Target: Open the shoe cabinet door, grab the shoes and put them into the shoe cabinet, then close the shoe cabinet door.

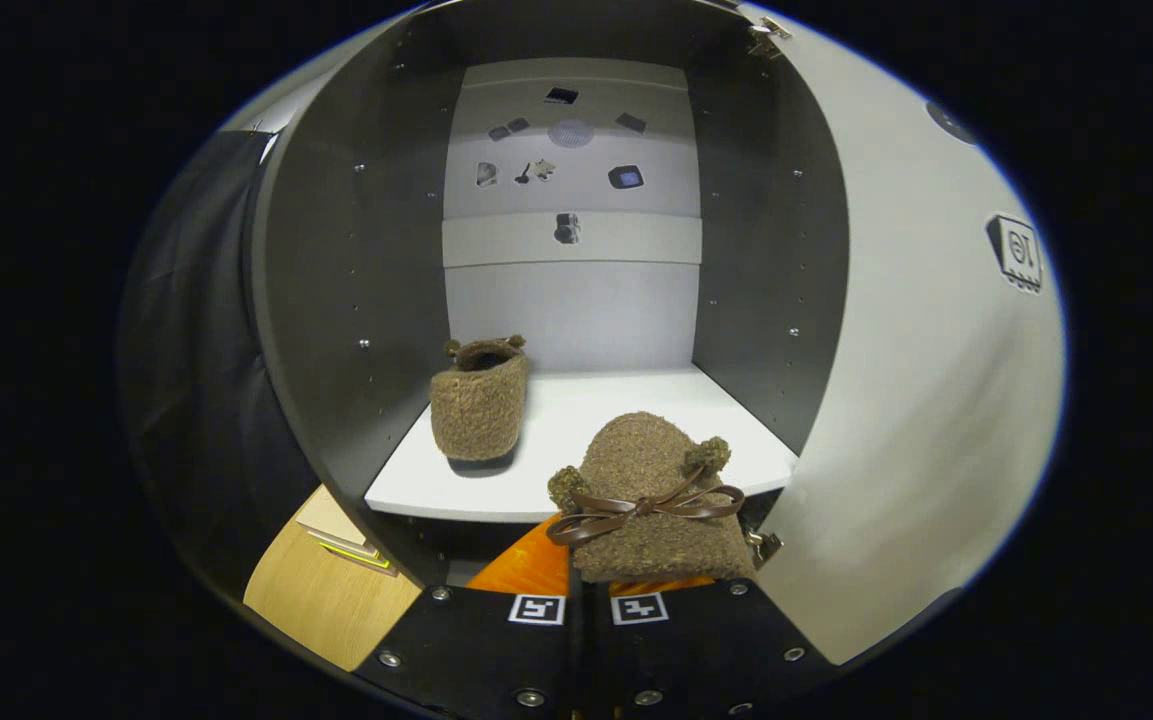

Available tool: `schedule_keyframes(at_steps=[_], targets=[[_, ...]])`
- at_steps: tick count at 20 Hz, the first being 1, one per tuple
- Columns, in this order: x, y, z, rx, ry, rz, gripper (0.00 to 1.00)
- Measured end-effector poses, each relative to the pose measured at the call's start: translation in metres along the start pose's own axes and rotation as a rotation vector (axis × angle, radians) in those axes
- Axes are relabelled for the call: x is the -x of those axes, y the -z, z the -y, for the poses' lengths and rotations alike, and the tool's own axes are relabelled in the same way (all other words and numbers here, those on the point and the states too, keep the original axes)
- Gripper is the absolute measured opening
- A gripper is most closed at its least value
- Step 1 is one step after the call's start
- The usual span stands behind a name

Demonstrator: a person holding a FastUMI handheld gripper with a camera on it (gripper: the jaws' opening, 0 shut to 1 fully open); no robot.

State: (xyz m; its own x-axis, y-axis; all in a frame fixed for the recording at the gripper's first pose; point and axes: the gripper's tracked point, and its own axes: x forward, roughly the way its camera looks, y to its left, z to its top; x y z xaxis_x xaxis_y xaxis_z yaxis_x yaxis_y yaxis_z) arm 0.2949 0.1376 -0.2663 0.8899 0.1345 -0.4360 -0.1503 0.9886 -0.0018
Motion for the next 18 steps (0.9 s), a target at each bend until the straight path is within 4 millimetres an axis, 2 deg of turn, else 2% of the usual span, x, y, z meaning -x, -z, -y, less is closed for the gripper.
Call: schedule_keyframes(at_steps=[4, 8, 12, 18], targets=[[-0.038, -0.032, 0.006, 0.053, 0.000, 0.025, 0.03], [-0.081, -0.054, 0.009, 0.058, -0.015, 0.012, 0.03], [-0.120, -0.067, 0.004, 0.071, -0.051, 0.005, 0.03], [-0.171, -0.074, 0.002, 0.027, -0.087, -0.022, 0.03]])
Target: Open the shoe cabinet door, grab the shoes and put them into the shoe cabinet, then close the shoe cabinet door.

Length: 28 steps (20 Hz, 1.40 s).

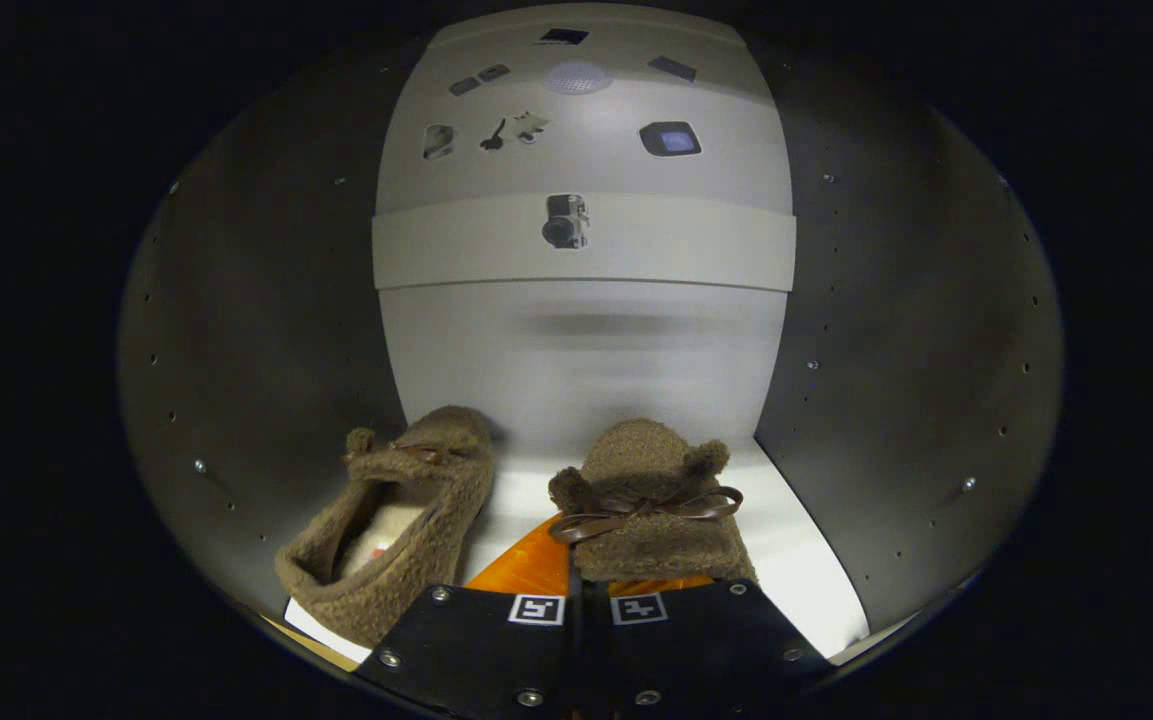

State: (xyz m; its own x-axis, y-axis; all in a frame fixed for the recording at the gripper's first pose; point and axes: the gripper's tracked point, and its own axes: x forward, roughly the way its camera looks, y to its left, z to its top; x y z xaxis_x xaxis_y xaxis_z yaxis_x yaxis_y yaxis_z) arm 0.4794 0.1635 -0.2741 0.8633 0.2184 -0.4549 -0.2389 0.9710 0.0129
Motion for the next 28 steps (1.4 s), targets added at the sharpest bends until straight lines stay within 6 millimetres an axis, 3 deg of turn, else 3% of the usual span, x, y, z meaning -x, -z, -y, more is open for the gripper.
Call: schedule_keyframes(at_steps=[7, 10, 14, 21, 25, 28], targets=[[-0.031, 0.000, 0.006, -0.069, -0.005, -0.040, 0.06], [-0.027, 0.002, 0.002, -0.105, -0.026, -0.064, 0.17], [-0.007, -0.003, -0.011, -0.169, -0.056, -0.078, 0.52], [0.044, -0.011, -0.010, -0.156, -0.007, -0.037, 0.69], [0.087, -0.019, -0.009, -0.136, 0.031, 0.012, 0.76], [0.126, -0.025, -0.015, -0.142, 0.039, 0.057, 0.89]])
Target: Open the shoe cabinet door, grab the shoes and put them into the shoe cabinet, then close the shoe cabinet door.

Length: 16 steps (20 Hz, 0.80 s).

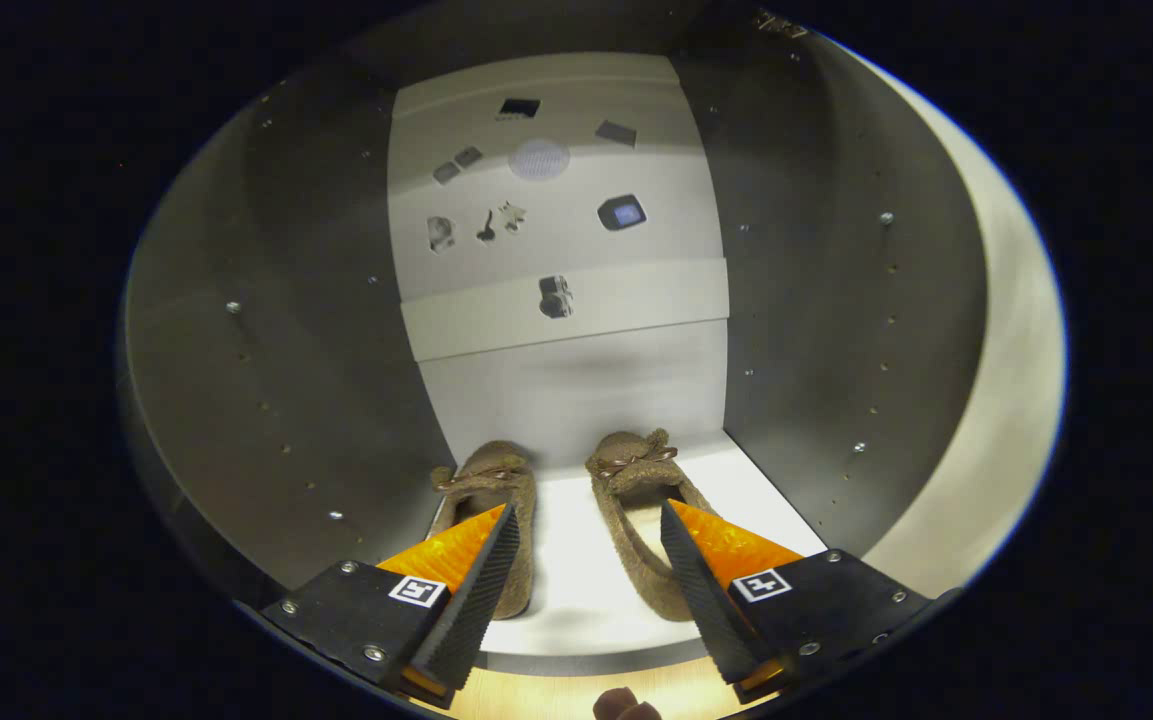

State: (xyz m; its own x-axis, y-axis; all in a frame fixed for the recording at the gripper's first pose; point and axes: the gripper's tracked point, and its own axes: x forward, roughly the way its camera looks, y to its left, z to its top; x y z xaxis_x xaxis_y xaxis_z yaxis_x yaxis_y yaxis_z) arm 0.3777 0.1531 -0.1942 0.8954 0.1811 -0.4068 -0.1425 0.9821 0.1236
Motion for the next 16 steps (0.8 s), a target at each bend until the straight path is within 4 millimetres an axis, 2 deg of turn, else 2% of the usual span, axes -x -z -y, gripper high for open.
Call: schedule_keyframes(at_steps=[2, 4, 7, 9, 11, 16], targets=[[0.028, 0.000, -0.004, 0.008, 0.006, 0.012, 0.93], [0.060, 0.000, -0.006, 0.021, 0.020, 0.037, 0.93], [0.106, 0.014, -0.009, 0.021, 0.026, 0.049, 0.93], [0.133, 0.022, -0.003, 0.029, 0.050, 0.052, 0.93], [0.158, 0.031, 0.000, 0.026, 0.055, 0.038, 0.93], [0.216, 0.039, 0.006, 0.043, 0.039, 0.067, 0.93]])
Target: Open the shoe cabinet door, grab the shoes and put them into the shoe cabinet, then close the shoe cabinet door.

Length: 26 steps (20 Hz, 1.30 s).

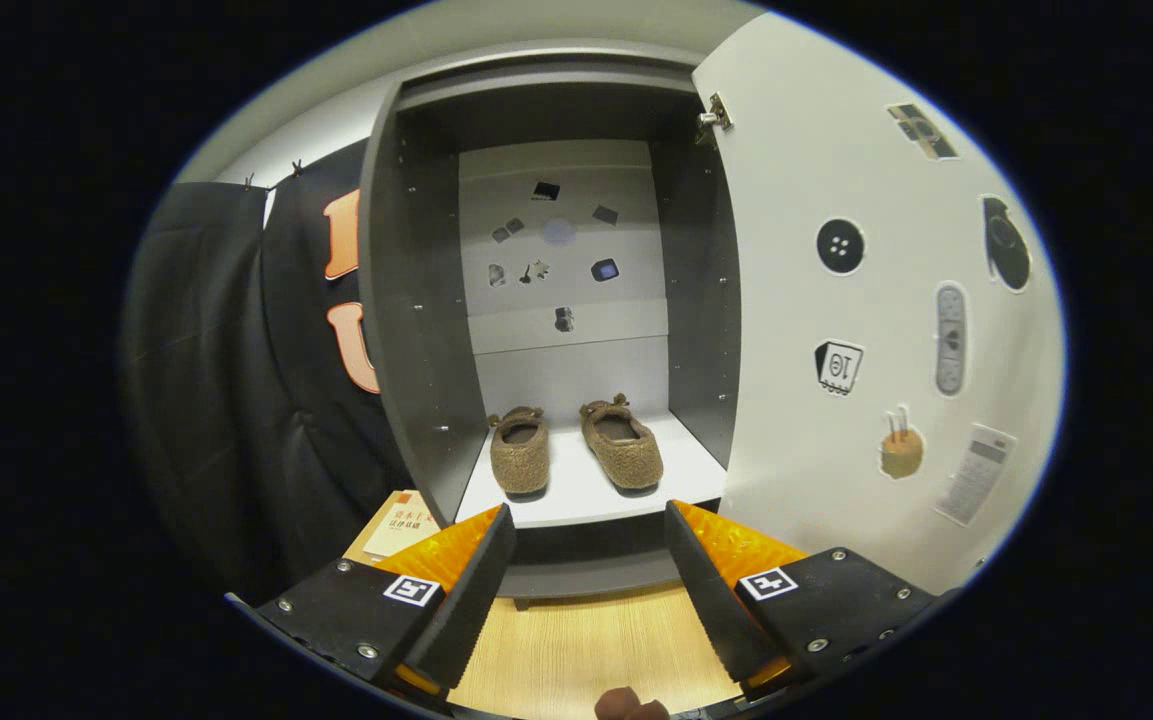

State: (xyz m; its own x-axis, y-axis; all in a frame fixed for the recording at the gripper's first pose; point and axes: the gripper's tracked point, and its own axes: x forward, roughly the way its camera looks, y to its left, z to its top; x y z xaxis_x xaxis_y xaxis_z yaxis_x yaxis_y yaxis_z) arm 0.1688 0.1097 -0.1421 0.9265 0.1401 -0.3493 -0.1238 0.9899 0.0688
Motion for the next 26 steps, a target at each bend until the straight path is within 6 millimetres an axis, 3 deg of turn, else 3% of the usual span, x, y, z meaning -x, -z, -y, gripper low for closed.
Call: schedule_keyframes(at_steps=[5, 10, 15, 18, 21, 23, 26], targets=[[0.064, -0.004, 0.007, 0.019, -0.065, 0.040, 0.94], [0.124, -0.005, 0.028, -0.008, -0.140, 0.097, 0.94], [0.172, 0.011, 0.075, -0.021, -0.198, 0.111, 0.93], [0.183, 0.020, 0.118, -0.054, -0.206, 0.122, 0.93], [0.175, 0.035, 0.175, -0.108, -0.162, 0.130, 0.93], [0.172, 0.035, 0.214, -0.129, -0.119, 0.140, 0.94], [0.171, 0.021, 0.240, -0.145, -0.125, 0.183, 0.95]])
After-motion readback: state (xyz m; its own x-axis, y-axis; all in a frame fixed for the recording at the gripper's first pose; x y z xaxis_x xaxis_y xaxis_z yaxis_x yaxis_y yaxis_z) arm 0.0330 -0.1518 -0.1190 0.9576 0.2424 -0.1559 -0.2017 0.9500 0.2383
